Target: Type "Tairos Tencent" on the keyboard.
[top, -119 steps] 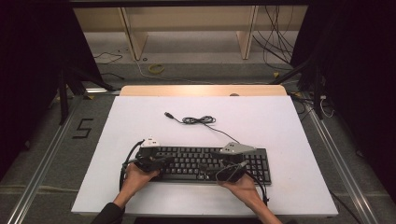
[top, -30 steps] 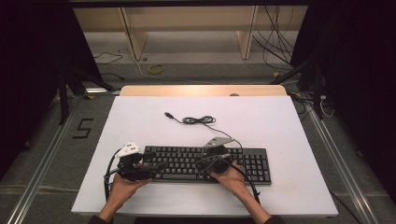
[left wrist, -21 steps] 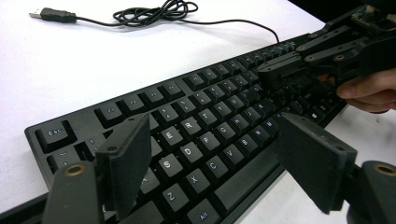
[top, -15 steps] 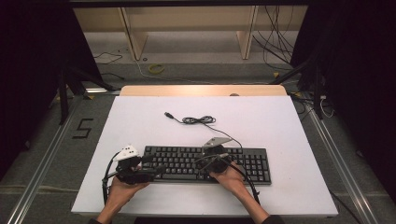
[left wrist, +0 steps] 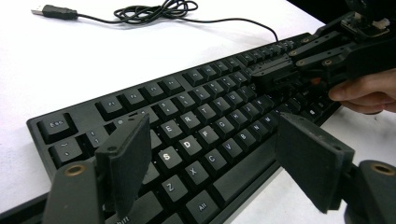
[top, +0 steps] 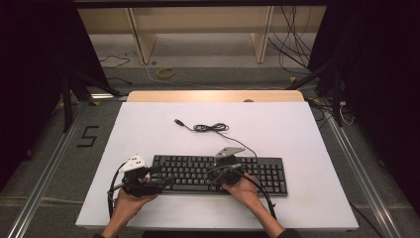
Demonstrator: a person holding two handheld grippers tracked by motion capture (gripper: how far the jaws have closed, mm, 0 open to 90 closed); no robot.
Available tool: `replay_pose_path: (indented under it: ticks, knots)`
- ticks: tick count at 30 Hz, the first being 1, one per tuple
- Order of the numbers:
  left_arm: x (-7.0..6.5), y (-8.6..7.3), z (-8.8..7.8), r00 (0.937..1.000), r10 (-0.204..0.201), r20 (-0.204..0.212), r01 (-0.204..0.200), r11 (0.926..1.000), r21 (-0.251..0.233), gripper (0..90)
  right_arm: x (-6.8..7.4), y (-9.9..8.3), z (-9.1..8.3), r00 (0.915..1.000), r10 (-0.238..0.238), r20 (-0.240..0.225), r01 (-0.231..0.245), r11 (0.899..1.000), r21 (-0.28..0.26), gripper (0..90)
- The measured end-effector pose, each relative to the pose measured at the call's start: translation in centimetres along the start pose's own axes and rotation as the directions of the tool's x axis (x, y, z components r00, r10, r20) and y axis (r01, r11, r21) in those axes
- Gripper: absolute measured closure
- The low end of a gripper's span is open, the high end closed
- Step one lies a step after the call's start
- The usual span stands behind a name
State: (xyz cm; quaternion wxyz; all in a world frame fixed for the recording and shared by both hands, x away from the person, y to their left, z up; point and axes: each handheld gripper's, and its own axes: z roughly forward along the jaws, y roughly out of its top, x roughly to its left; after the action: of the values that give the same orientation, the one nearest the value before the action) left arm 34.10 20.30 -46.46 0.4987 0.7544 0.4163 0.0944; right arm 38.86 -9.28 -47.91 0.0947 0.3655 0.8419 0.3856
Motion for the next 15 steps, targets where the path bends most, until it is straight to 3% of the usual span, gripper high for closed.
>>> replay_pose_path:
  ticks: [8, 15]
  knots:
    - [0.4, 0.0, 0.0, 0.9999, -0.002, -0.015, 0.002, 1.0000, -0.001, 27.4, 0.0, 0.1, -0.2, 0.9999, 0.013, 0.002, -0.013, 1.000, -0.004, 88.9]
    - [0.8, 0.0, 0.1, 0.9994, -0.013, -0.031, 0.013, 0.9999, -0.004, 30.3, -0.3, 0.3, -1.2, 0.9987, 0.043, -0.025, -0.045, 0.997, -0.069, 80.0]
